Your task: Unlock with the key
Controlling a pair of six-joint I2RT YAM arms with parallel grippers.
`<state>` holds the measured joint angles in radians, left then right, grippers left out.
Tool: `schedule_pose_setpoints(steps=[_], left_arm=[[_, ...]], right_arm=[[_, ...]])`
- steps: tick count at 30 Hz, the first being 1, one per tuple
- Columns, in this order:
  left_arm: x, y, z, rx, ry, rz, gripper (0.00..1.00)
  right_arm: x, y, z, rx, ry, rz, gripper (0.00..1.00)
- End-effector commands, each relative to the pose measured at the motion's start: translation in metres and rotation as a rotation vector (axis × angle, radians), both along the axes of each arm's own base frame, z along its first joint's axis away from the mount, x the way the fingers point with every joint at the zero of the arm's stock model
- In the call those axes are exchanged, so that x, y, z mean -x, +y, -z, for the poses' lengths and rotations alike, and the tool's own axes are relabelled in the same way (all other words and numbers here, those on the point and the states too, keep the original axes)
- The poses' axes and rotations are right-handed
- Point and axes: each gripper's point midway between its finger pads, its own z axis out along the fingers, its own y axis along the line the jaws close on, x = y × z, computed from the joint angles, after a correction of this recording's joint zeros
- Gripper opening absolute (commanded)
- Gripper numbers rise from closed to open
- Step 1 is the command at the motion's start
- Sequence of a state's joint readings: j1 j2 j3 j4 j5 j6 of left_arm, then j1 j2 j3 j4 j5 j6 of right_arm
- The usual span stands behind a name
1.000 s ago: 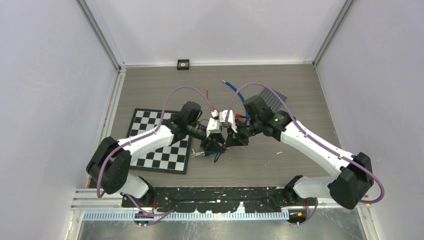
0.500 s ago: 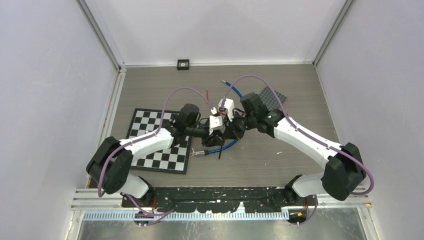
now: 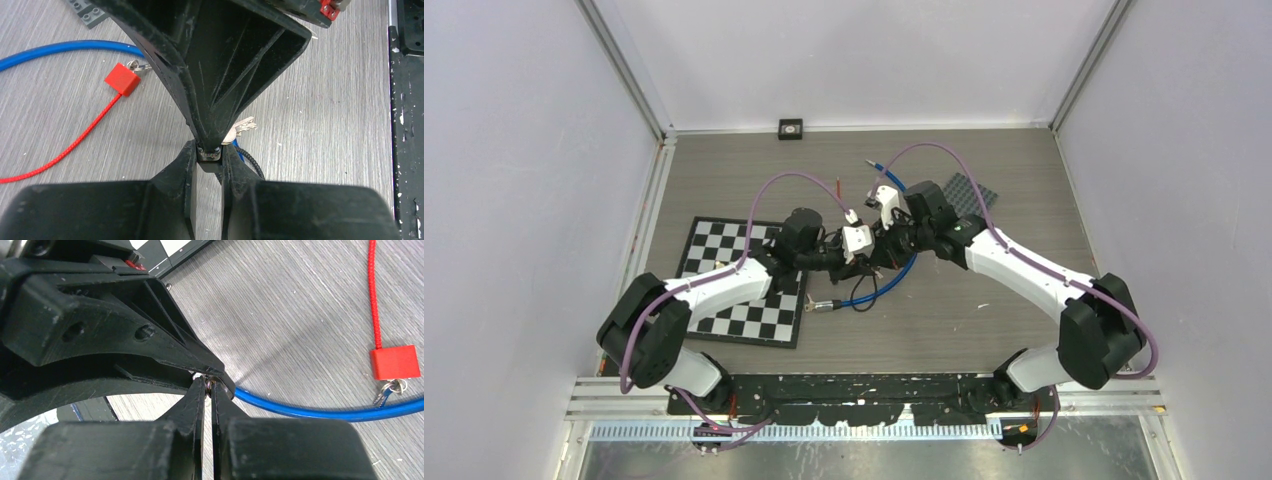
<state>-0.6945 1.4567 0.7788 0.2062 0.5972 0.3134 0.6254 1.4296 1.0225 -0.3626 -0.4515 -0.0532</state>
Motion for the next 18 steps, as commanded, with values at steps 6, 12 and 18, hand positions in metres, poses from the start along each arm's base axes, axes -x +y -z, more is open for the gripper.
schedule_pose_setpoints(steps=[6, 12, 18], left_arm=[[-0.011, -0.004, -0.035, 0.071, -0.095, 0.038, 0.29], [-0.012, 0.002, -0.041, 0.097, -0.110, 0.035, 0.80], [-0.007, -0.008, -0.039, 0.124, -0.061, 0.085, 0.86]], right_arm=[[0.006, -0.011, -0.026, -0.076, -0.090, -0.073, 0.01], [0.005, -0.023, -0.036, -0.161, -0.073, -0.092, 0.01], [0.007, -0.020, -0.042, -0.205, -0.059, -0.101, 0.00]])
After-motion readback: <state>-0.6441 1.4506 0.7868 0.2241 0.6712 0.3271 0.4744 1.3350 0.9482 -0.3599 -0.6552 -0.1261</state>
